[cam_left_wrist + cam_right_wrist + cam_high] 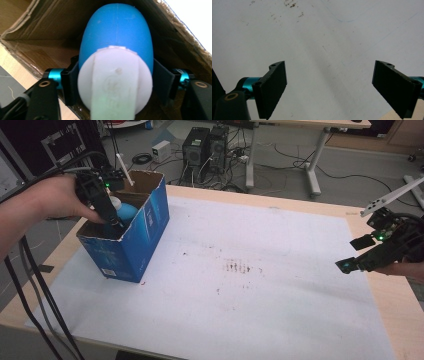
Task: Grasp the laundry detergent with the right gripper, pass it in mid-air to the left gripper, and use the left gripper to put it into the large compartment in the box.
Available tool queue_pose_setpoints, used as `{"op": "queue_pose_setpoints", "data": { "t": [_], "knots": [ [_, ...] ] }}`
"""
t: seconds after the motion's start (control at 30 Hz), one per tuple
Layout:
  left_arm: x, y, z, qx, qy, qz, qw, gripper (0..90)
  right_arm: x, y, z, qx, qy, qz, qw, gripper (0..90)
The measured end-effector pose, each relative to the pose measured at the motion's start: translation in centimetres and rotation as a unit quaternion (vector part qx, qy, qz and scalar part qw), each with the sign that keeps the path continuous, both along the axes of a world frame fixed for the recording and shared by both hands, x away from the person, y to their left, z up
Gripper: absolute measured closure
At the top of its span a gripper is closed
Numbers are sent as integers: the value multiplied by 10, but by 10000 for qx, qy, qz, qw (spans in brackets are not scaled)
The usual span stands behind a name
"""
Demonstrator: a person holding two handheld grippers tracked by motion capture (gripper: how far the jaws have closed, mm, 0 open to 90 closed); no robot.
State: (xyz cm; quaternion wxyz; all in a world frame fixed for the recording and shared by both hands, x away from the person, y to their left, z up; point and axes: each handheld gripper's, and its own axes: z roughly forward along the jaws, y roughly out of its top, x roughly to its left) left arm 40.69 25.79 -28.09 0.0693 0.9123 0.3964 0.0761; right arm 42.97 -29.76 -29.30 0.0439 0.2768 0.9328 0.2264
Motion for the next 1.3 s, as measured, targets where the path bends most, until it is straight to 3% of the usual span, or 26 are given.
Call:
{"op": "queue_pose_setpoints", "data": {
  "t": [0.23,0.37,0.53,0.7,0.73,0.77,0.8,0.93,1.1,1.13,1.17,1.3],
  "knots": [
    [-1,-2,3,106,68,-68,9999,232,-3,1,2,14,5,42,10000,119],
    [-4,0,14,174,-17,-113,9998,196,-6,2,3,34,24,46,10000,120],
    [-9,0,39,229,-163,-240,9993,185,-9,4,6,77,16,74,9999,120],
    [-13,-15,69,141,-425,-490,9978,185,-12,7,9,119,-41,91,9999,119],
    [-13,-15,69,141,-425,-490,9978,185,-12,7,9,119,-41,91,9999,119],
    [-13,-33,80,-1,-532,-768,9956,172,-15,10,11,138,-89,104,9998,119],
    [-13,-33,80,-1,-532,-768,9956,170,-15,10,11,138,-89,104,9998,119],
    [-11,-64,84,-179,-591,-1126,9917,170,-19,19,15,163,-163,189,9996,119],
    [-11,-107,75,-209,-543,-1634,9848,170,-22,28,19,140,-184,271,9994,119],
    [-11,-123,69,-268,-475,-1817,9818,170,-24,33,21,163,-200,321,9992,120],
    [-11,-123,69,-268,-475,-1817,9818,170,-24,33,21,163,-200,321,9992,120],
    [-10,-147,58,-383,-500,-2013,9775,170,-26,43,25,189,-244,450,9985,119]
  ]
}}
